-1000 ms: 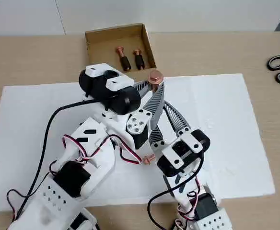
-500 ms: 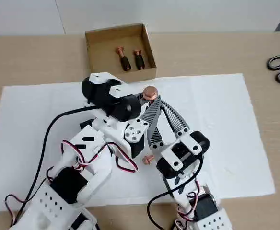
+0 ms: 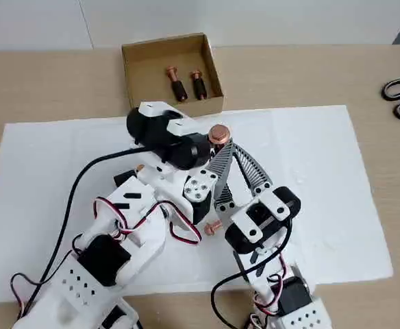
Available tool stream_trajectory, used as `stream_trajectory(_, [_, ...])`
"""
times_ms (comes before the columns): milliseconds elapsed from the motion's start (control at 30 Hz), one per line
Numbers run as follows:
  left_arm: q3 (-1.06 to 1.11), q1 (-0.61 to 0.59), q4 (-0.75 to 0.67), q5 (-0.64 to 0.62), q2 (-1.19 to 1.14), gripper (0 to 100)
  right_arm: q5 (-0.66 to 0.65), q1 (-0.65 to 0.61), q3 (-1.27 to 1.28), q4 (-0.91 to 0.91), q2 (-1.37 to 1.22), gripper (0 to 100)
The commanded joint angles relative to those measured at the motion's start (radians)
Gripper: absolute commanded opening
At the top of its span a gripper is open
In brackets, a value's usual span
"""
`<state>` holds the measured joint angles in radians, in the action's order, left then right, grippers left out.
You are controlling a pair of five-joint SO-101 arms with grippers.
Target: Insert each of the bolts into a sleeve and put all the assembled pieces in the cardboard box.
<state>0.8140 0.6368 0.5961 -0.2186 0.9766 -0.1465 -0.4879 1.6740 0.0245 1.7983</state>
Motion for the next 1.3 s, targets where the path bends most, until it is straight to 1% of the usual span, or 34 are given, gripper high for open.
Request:
stream_trajectory(0, [-0.012,0.008,-0.021,-0.003,-0.002,1,0.003,0.028,0.008,-0.022,0.015,0.4])
stream_trajectory(233, [-0.01,0.008,-0.014,0.002,-0.002,1,0.006,0.03,0.008,-0.022,0.015,0.4])
stream_trajectory(300, [-0.012,0.006,0.008,0.002,-0.002,5,0.006,0.03,0.008,-0.022,0.015,0.4])
stream_trajectory(433, [-0.012,0.008,0.074,0.002,-0.003,18,0.006,0.03,0.008,-0.022,0.015,0.4])
stream_trajectory(533, [-0.012,0.008,0.11,0.002,-0.003,22,0.006,0.028,0.008,-0.022,0.015,0.4])
stream_trajectory(700, [-0.012,0.003,0.112,0.009,-0.006,23,0.005,0.028,0.008,-0.022,0.015,0.4])
stream_trajectory(833, [-0.004,0.002,0.114,0.097,-0.009,23,0.005,0.028,0.008,-0.022,0.015,0.4])
stream_trajectory(933, [-0.005,0.002,0.117,0.115,-0.009,23,0.005,0.028,0.008,-0.022,0.015,0.4])
stream_trajectory(1067, [-0.005,-0.063,0.17,0.115,-0.011,23,0.005,0.028,0.008,-0.022,0.015,0.4])
stream_trajectory(1167, [-0.008,-0.124,0.173,0.115,-0.011,23,0.005,0.028,0.006,-0.022,0.015,0.4])
stream_trajectory(1267, [-0.012,-0.14,0.172,0.115,-0.011,23,0.005,0.028,0.006,-0.022,0.015,0.4])
